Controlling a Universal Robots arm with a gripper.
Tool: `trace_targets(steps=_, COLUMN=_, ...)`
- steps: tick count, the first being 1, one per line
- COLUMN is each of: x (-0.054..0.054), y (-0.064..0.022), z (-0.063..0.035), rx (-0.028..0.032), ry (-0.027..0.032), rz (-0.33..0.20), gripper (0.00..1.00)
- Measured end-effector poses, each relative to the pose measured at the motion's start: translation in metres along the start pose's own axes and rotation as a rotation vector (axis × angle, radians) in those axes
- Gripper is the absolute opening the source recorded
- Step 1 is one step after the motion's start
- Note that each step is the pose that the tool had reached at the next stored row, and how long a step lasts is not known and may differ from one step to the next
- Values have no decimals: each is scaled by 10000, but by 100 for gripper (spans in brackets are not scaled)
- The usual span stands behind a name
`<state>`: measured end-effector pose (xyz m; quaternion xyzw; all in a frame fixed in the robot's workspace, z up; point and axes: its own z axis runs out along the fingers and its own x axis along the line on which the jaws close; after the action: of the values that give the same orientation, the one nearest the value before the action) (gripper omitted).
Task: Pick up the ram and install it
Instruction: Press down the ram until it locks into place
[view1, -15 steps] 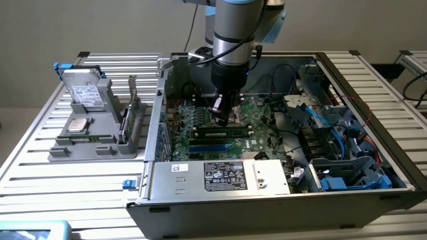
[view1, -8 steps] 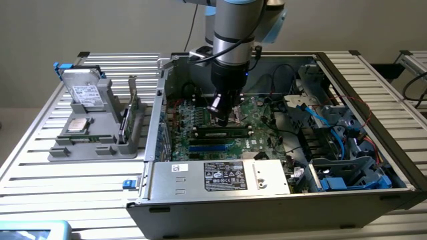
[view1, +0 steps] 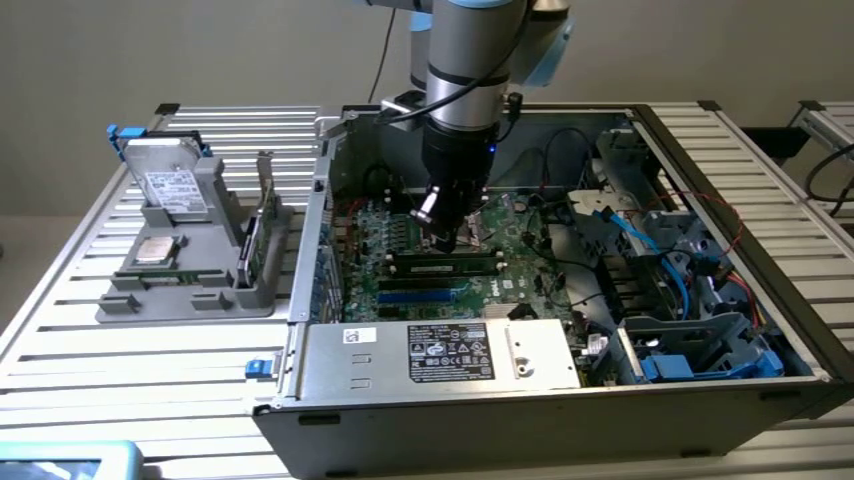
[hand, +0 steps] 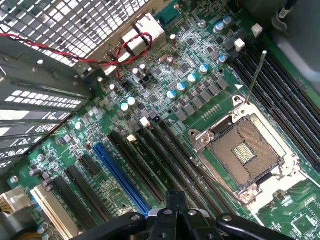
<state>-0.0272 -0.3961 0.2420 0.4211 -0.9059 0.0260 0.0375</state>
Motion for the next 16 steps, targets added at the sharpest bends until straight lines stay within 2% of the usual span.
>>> trace_targets(steps=6, x=1, y=0, z=-1, rx=175, ry=-36, rz=436, gripper=11)
trace_targets(steps=11, x=0, y=0, z=0, rx=325, ry=-115, rz=802, gripper=11)
trace_targets(steps=16, x=0, y=0, z=0, rx=393, ry=-189, rz=1252, gripper=11)
